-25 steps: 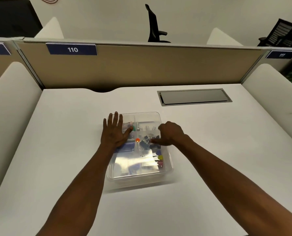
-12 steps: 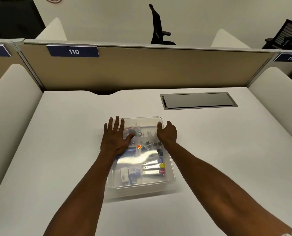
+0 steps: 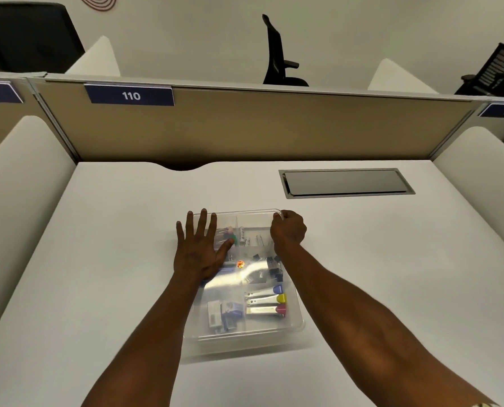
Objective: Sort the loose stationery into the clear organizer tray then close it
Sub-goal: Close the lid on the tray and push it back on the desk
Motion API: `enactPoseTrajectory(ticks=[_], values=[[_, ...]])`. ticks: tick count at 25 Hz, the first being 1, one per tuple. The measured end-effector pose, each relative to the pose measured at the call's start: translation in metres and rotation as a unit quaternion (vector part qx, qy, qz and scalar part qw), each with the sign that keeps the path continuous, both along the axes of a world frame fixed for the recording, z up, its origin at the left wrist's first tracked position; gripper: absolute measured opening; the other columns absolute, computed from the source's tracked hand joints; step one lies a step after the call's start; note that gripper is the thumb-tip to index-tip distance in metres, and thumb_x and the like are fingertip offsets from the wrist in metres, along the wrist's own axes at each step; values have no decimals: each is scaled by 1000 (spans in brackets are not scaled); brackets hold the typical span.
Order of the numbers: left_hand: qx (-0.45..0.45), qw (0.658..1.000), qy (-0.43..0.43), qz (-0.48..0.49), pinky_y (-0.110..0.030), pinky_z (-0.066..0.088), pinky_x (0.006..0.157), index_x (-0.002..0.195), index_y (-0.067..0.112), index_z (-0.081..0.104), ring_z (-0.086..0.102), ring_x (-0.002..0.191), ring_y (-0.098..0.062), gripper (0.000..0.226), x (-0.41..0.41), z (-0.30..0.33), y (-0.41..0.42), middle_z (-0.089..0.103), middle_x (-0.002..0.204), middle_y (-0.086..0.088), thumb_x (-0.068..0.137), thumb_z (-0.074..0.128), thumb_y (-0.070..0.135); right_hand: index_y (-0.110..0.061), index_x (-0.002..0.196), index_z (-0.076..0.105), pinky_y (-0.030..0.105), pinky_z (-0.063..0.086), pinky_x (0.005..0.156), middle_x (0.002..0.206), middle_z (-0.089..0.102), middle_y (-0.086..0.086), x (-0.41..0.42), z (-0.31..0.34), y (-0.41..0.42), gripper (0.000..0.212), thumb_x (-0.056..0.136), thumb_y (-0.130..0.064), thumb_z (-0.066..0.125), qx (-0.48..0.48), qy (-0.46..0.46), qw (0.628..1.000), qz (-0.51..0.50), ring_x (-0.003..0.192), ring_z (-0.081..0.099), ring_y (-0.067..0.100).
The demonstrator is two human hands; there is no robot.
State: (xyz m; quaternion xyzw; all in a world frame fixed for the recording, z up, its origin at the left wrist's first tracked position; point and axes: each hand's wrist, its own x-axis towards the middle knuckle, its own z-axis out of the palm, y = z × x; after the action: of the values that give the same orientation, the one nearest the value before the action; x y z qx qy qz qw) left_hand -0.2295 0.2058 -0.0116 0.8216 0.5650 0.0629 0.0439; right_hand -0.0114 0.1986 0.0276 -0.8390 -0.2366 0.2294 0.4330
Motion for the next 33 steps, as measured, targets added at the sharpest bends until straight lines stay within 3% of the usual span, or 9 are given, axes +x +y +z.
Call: enactPoseTrajectory(ticks=[6,15,17,19,22,24,26,30,33], values=[[-5,1000,3,0,-57,3,121,157,25,-1,-7,152,-33,90,0,2,0,-6,165,-5,84,2,79,-14,117,72,34,52,93,116,73,7,-5,0,2,24,95,-20,63,43,-19,999,-15,106,69,27],[-17,1000,2,4,-58,4,121,156,26,-2,-8,152,-32,91,0,3,0,-8,165,-4,83,0,80,-6,120,68,28,46,96,119,70,11,-3,-9,-4,27,95,-9,60,71,-38,997,21,111,65,27],[-15,1000,5,6,-58,5,120,156,26,-2,-8,152,-32,91,0,3,1,-8,165,-4,83,2,80,-4,122,67,25,44,97,121,70,12,-3,-8,-8,28,95,-5,60,96,-27,995,22,112,64,26],[-19,1000,3,5,-58,5,121,156,26,-2,-8,152,-32,90,1,4,1,-8,165,-4,84,4,79,-3,120,69,30,49,100,118,71,12,4,-5,-11,29,94,0,59,108,29,993,40,109,65,25],[-17,1000,-1,7,-59,5,120,157,26,0,-8,152,-32,88,1,5,0,-6,166,-4,85,6,78,-8,108,72,26,56,78,101,73,5,26,8,-20,24,93,3,57,114,243,959,86,93,66,19],[-13,1000,-8,9,-59,6,120,157,26,2,-6,152,-31,87,1,5,-1,-4,166,-4,87,8,77,-10,99,72,24,54,68,95,72,4,37,16,-35,14,97,-10,58,83,326,937,91,90,65,19],[-5,1000,-20,11,-58,6,120,157,25,6,-4,152,-31,85,1,5,-3,0,166,-4,89,12,75,-14,98,73,26,52,68,97,73,3,37,11,-61,18,99,-19,56,60,331,936,104,94,67,19],[-3,1000,-24,12,-58,7,120,157,25,8,-3,152,-31,83,1,6,-4,2,166,-5,90,14,74,-33,89,77,19,56,59,90,77,-9,18,-4,-111,24,99,-23,57,80,285,948,118,78,74,8],[4,1000,-28,9,-59,6,120,157,24,11,1,152,-32,83,1,7,-5,6,165,-6,90,16,73,-34,101,72,18,55,62,95,75,-12,11,-15,-139,23,102,-23,53,69,238,962,111,82,72,7]])
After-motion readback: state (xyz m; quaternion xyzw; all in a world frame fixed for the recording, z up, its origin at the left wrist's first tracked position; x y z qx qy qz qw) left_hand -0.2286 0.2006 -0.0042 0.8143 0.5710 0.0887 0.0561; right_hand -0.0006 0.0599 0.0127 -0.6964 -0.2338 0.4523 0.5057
